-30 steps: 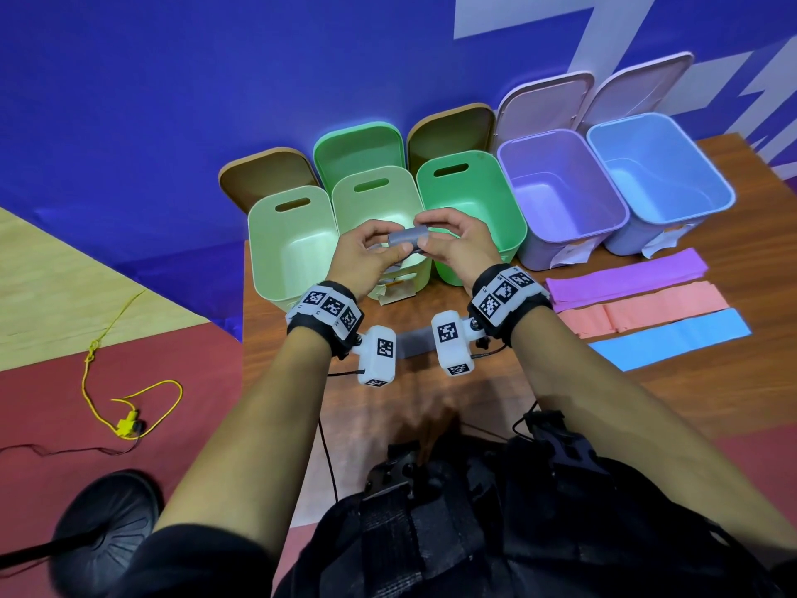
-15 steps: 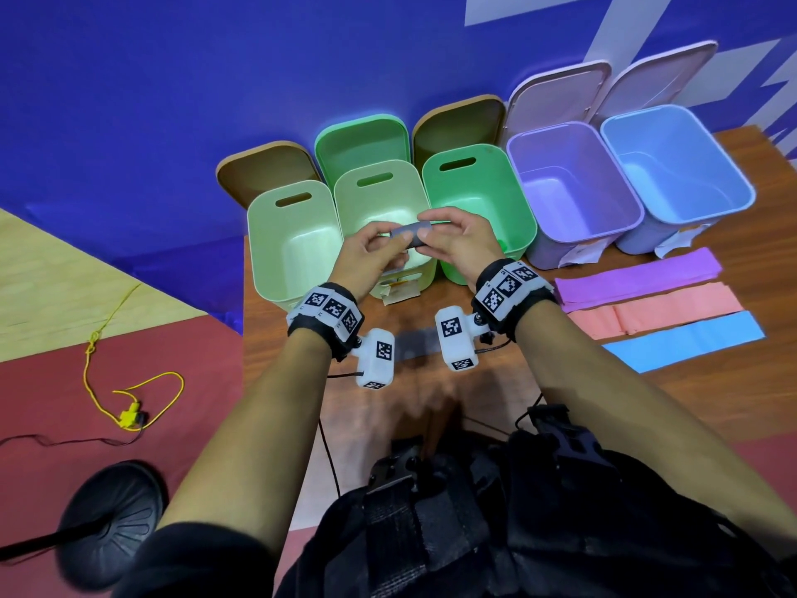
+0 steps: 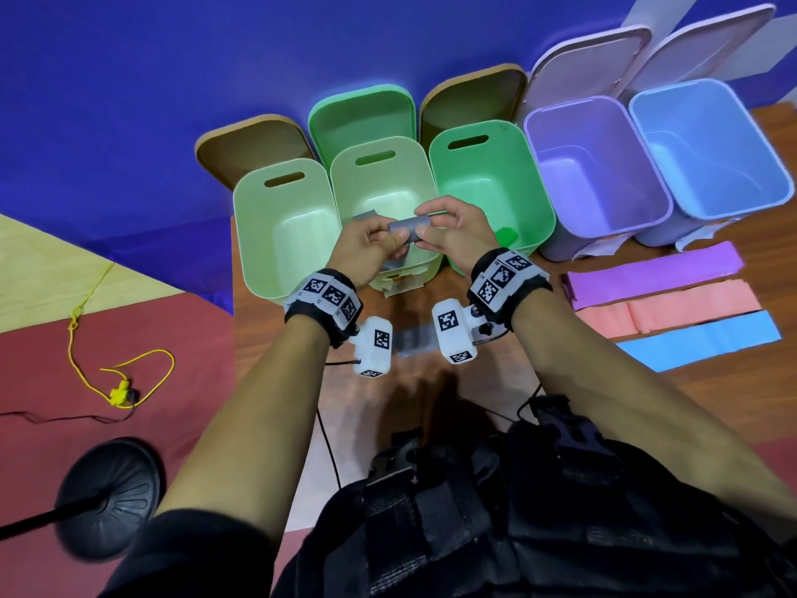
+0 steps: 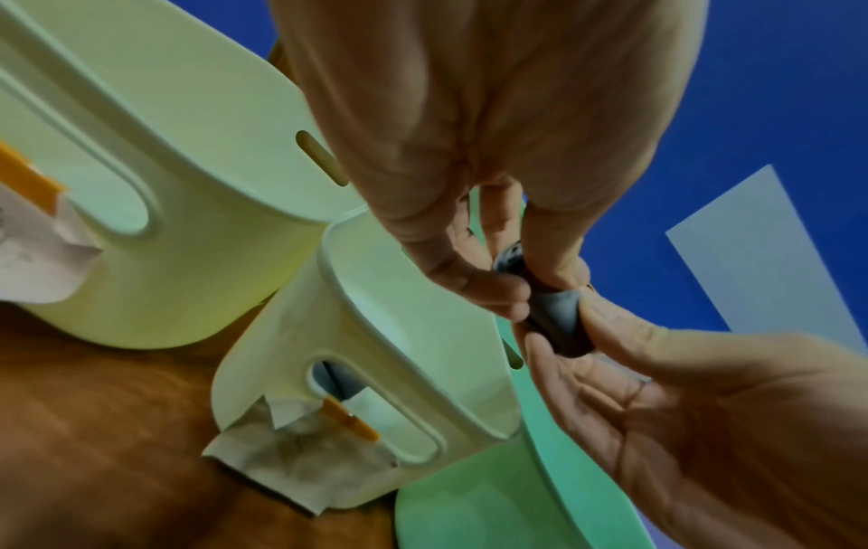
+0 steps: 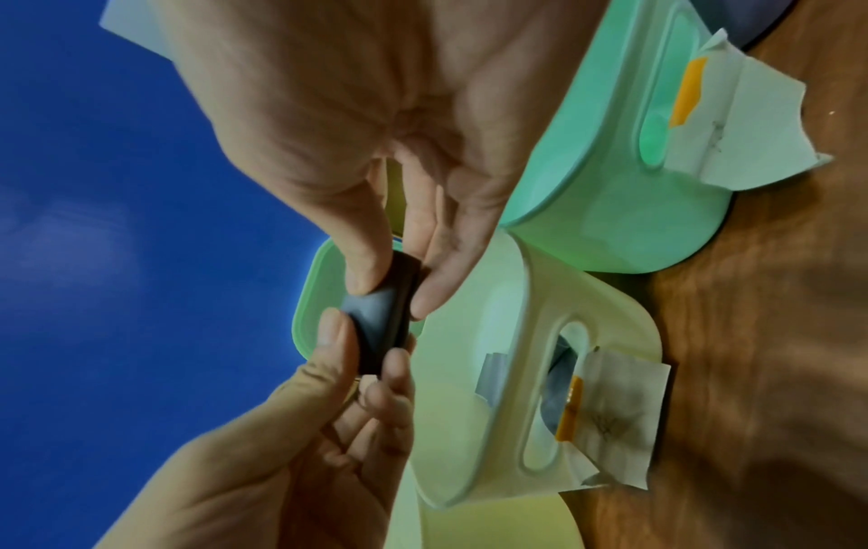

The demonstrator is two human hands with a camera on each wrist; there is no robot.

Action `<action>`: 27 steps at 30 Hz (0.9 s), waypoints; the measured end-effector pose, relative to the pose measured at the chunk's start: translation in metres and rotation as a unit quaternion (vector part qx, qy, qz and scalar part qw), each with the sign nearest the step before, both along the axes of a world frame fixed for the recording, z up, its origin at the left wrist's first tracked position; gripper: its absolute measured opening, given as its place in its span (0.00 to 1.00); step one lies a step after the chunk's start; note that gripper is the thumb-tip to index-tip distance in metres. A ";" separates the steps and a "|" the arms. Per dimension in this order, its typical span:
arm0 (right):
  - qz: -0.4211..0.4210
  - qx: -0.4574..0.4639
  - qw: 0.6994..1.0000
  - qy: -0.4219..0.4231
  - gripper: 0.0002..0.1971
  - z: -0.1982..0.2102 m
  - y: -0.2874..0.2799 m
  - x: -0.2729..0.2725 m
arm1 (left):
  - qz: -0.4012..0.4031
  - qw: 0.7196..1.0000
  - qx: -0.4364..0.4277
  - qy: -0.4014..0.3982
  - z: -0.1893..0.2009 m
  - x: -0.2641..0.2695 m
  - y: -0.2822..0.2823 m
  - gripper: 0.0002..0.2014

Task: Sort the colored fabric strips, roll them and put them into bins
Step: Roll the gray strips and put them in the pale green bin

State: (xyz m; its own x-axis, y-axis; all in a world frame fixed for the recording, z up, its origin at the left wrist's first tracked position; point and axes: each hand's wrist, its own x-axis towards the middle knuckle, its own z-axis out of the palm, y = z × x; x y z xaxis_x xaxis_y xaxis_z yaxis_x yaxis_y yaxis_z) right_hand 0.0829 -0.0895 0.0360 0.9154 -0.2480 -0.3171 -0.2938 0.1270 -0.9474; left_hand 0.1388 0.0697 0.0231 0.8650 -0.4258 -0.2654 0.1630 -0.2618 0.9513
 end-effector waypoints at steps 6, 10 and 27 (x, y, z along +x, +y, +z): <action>0.007 -0.025 0.999 0.036 0.11 -0.015 0.010 0.010 | 0.026 0.999 0.027 0.019 -0.014 0.004 0.005 0.05; 0.024 -0.030 0.997 0.073 0.11 -0.021 0.015 0.017 | 0.033 0.996 0.064 0.055 -0.022 0.009 0.012 0.10; 0.057 -0.095 0.984 0.137 0.11 -0.024 0.015 0.020 | -0.002 0.986 0.166 0.014 -0.023 0.010 0.013 0.06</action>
